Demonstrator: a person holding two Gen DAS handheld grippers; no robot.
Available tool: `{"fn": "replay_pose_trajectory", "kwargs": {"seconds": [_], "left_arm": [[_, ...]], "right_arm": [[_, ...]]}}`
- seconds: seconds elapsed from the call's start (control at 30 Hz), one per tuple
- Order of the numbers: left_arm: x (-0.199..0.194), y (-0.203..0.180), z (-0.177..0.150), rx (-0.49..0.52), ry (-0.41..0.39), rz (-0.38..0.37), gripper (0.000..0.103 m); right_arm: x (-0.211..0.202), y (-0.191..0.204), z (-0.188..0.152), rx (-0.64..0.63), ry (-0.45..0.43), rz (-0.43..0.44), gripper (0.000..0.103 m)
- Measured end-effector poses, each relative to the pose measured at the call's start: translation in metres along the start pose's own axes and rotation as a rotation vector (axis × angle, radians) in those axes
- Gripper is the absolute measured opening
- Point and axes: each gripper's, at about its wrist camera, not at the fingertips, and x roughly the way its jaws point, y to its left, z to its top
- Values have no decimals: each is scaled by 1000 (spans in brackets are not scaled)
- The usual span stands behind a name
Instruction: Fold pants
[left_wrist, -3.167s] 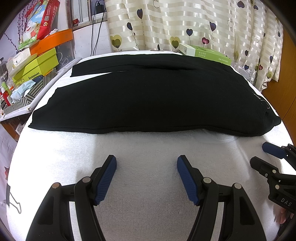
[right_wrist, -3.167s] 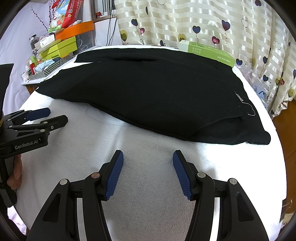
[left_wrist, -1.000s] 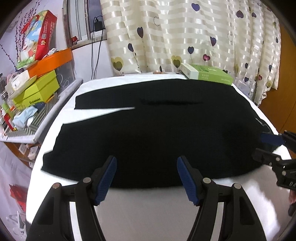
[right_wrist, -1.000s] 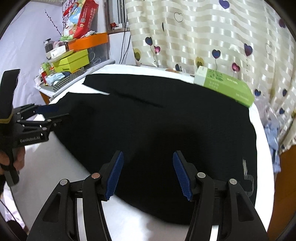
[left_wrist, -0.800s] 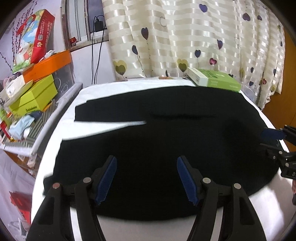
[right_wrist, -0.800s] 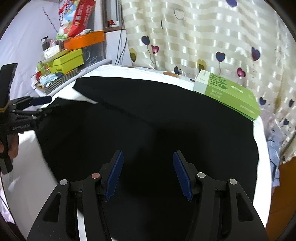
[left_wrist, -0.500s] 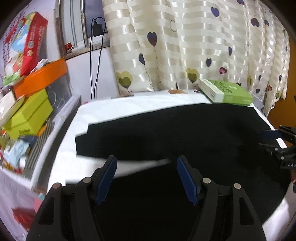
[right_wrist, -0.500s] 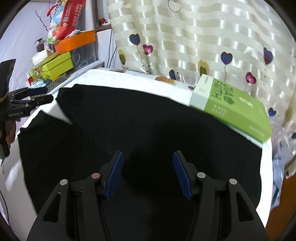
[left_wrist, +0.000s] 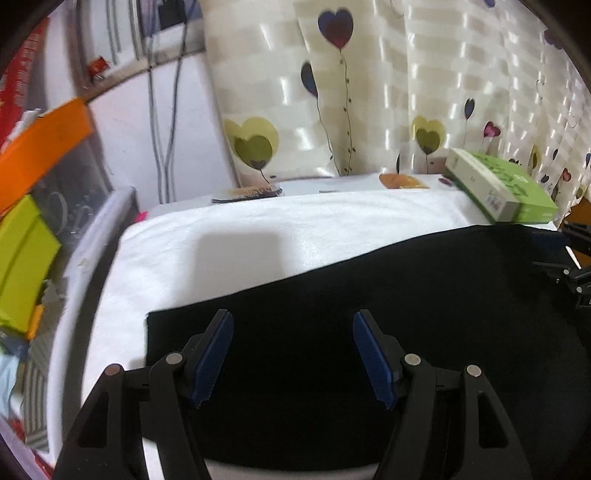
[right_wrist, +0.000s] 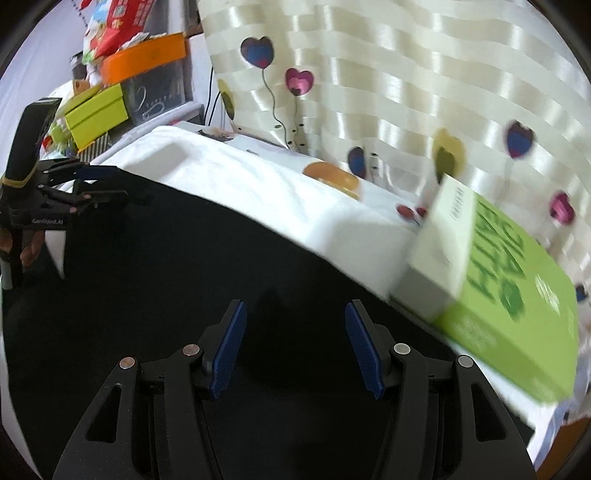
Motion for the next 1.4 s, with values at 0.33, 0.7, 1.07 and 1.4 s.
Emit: {"fn": "replay_pose_trajectory", "kwargs": {"seconds": [0.33,0.7,1.07,1.4], "left_arm": [[31,-1,0,28,55,-44,70],[32,1,4,19,58,-47,70],[-15,-3,-9,-76,-2,-103,49],[-124,-8,-77,-250,-137,-238,49]], "right_arm": [[45,-5,31,-73,69,-1,57],[26,18,26,-168,58,-7,6],[-96,77,-25,-239,-128,-63,6],[-145,156,-144,-178,-131,-45,6]]}}
